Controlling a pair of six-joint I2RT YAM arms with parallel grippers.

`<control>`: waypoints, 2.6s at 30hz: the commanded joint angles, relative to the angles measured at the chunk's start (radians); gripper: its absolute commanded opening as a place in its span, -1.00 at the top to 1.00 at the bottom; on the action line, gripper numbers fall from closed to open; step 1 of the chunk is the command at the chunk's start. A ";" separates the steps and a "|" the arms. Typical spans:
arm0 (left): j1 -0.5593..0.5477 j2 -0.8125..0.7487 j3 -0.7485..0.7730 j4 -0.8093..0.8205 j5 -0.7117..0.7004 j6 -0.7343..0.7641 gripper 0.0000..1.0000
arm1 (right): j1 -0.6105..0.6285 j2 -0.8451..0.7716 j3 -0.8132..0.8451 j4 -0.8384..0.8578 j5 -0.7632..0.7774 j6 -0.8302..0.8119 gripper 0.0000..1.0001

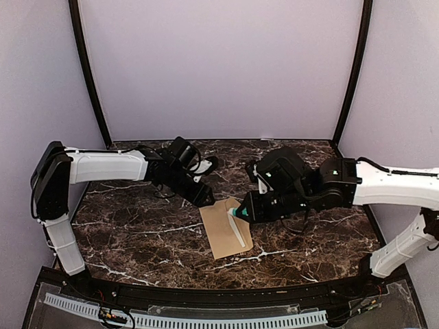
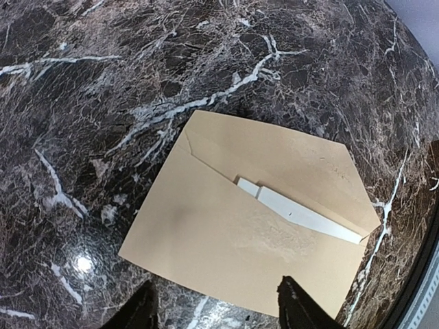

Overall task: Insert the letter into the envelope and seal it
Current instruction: Paint the envelope at the center of the board.

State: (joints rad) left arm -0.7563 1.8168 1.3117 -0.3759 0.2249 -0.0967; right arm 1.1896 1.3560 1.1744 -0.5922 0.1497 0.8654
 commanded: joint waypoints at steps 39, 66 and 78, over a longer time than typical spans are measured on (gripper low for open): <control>-0.008 0.223 -0.033 0.140 0.094 -0.072 0.77 | -0.153 0.469 0.075 0.119 -0.104 -0.021 0.81; -0.010 0.229 -0.020 0.128 0.114 -0.077 0.81 | -0.171 0.562 0.093 0.135 -0.046 0.000 0.85; -0.010 0.239 -0.014 0.124 0.126 -0.076 0.84 | -0.193 0.597 0.141 0.119 0.030 0.002 0.86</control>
State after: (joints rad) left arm -0.7597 2.0308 1.2896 -0.2001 0.3401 -0.1688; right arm 1.0237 1.9175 1.3033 -0.4622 0.1181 0.8536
